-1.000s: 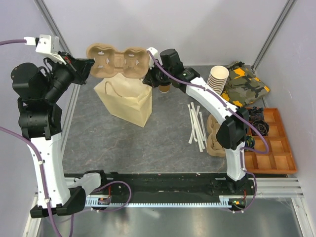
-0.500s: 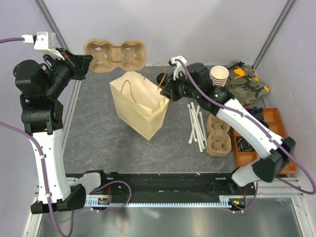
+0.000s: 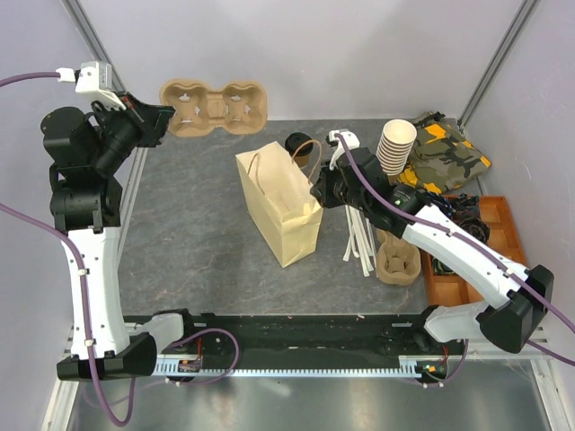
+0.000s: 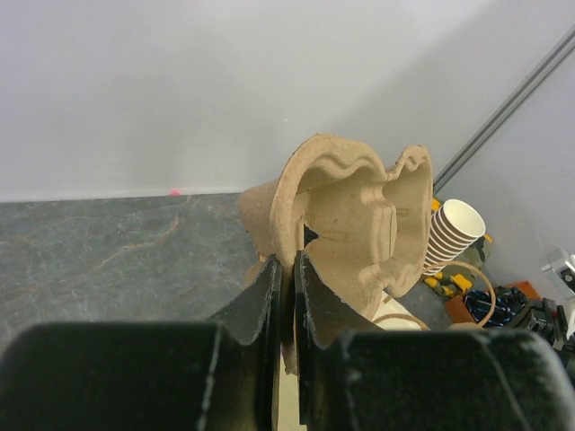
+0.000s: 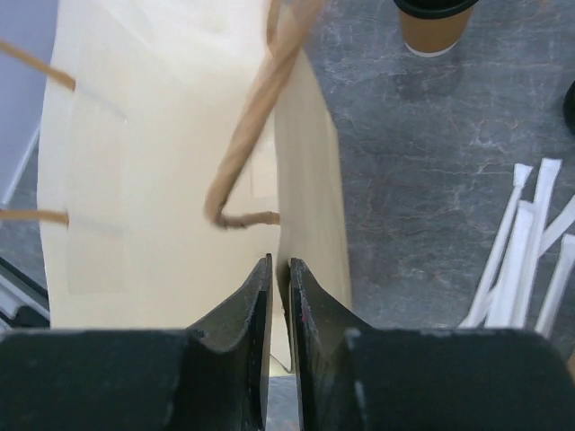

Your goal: Pack the takeout coffee

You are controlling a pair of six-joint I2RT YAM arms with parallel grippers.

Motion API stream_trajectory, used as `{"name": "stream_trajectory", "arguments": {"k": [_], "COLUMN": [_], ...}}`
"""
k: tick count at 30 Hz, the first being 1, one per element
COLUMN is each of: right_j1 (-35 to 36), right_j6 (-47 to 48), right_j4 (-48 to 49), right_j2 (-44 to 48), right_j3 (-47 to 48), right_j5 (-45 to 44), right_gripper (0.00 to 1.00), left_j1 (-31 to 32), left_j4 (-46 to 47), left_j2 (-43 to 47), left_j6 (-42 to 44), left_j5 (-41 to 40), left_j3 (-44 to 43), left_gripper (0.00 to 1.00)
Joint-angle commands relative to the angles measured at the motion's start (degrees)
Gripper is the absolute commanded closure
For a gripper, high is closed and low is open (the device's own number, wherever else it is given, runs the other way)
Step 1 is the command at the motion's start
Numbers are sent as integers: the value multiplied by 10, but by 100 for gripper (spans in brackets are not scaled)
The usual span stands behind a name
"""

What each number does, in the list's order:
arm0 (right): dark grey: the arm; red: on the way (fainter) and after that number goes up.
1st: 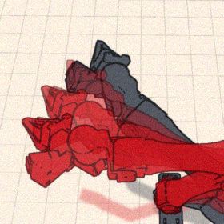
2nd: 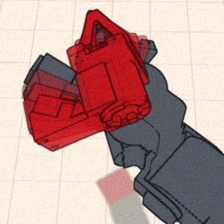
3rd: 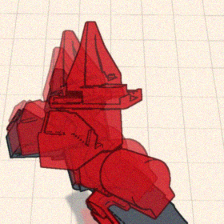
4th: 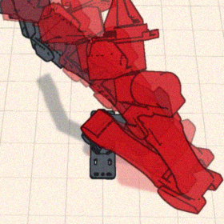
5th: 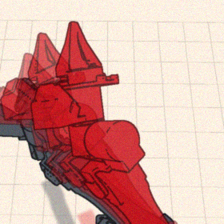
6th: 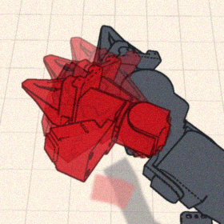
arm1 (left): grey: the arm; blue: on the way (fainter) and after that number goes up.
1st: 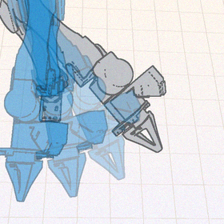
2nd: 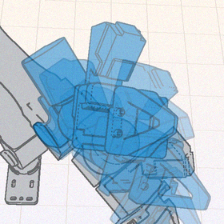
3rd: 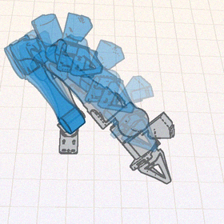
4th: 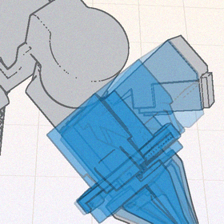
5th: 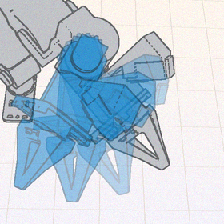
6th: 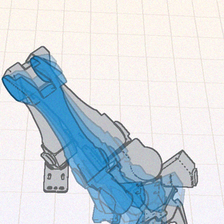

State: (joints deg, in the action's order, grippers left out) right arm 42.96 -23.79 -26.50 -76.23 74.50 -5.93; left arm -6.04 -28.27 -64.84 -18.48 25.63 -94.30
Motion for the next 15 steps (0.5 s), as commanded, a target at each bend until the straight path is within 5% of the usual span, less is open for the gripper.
{"name": "stream_trajectory", "arguments": {"k": [1, 4, 8, 15], "right_j1": [7, 10, 9, 4], "right_j6": [-32, -21, 27, 157], "right_j4": [6, 9, 3, -36], "right_j2": [22, 22, 21, 44], "right_j3": [3, 10, 43, 107], "right_j5": [-24, -12, -8, -10], "right_gripper": [77, 72, 38, 13], "left_j1": [-3, -4, -5, -5], "left_j4": [23, 19, 18, 16], "left_j2": [7, 6, 2, -10], "left_j6": [-2, 4, 6, 6], "left_j5": [-2, -1, 5, 28], "left_j3": [2, 4, 7, 9], "left_gripper": [98, 98, 98, 98]}}
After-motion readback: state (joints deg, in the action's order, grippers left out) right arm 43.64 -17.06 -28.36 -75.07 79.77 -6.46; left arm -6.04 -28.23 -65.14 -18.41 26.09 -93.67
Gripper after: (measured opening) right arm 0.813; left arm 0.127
